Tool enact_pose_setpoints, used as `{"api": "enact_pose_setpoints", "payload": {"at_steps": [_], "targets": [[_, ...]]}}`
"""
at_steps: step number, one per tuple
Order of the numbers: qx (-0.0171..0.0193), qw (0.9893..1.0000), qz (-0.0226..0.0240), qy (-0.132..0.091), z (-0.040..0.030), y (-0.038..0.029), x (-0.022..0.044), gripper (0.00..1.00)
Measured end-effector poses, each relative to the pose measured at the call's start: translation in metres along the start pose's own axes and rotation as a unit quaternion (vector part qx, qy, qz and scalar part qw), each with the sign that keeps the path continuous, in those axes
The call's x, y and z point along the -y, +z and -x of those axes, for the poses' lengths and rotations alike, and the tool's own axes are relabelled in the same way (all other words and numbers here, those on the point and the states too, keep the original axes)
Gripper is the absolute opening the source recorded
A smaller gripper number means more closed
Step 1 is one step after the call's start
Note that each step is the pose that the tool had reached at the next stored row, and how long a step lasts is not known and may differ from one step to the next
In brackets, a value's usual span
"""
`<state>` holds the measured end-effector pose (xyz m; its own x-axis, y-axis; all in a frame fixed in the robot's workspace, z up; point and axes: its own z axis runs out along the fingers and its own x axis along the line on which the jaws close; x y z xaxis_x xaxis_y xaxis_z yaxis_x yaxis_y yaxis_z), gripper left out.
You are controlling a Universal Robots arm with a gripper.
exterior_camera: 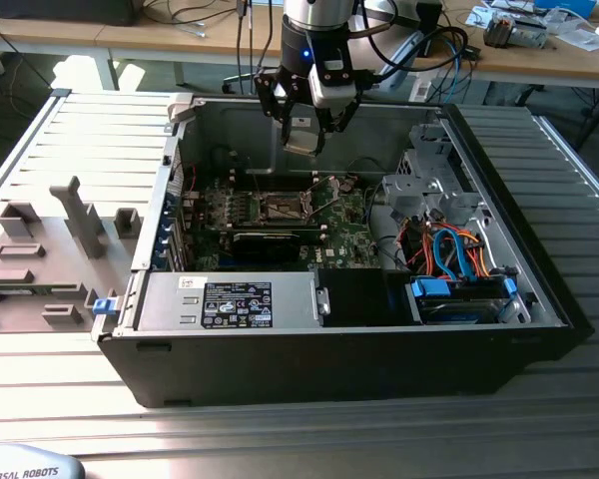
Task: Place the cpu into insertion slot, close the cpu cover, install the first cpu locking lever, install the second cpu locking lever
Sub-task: 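Place the cpu into insertion slot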
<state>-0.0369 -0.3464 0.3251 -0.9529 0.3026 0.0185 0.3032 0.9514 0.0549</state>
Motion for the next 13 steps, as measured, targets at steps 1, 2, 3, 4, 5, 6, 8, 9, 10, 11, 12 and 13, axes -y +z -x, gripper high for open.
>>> {"api": "enact_pose_setpoints", "payload": {"at_steps": [1, 2, 3, 4, 5, 6, 8, 9, 10, 11, 12, 13], "targets": [[0.0, 1.0, 0.0, 0.0, 0.0, 0.0, 0.0, 0.54], [0.0001, 1.0, 0.0, 0.001, 0.0, 0.0, 0.0, 0.54], [0.0001, 1.0, 0.0, 0.001, 0.0, 0.0, 0.0, 0.54], [0.0001, 1.0, 0.0, 0.002, 0.0, 0.0, 0.0, 0.54], [0.0001, 1.0, 0.0, 0.002, 0.0, 0.0, 0.0, 0.54], [0.0001, 1.0, 0.0, 0.002, 0.0, 0.0, 0.0, 0.54], [0.0002, 1.0, 0.0, 0.003, 0.0, 0.0, 0.0, 0.54], [0.0002, 1.0, 0.0001, 0.004, 0.0, 0.0, 0.0, 0.54], [0.0002, 1.0, 0.0001, 0.005, 0.0, 0.0, 0.0, 0.54], [0.0003, 1.0, 0.0001, 0.005, 0.0, 0.0, 0.0, 0.54], [0.0003, 1.0, 0.0001, 0.005, 0.0, 0.0, 0.0, 0.54], [0.0003, 1.0, 0.0001, 0.006, 0.0, 0.0, 0.0, 0.54]]}}
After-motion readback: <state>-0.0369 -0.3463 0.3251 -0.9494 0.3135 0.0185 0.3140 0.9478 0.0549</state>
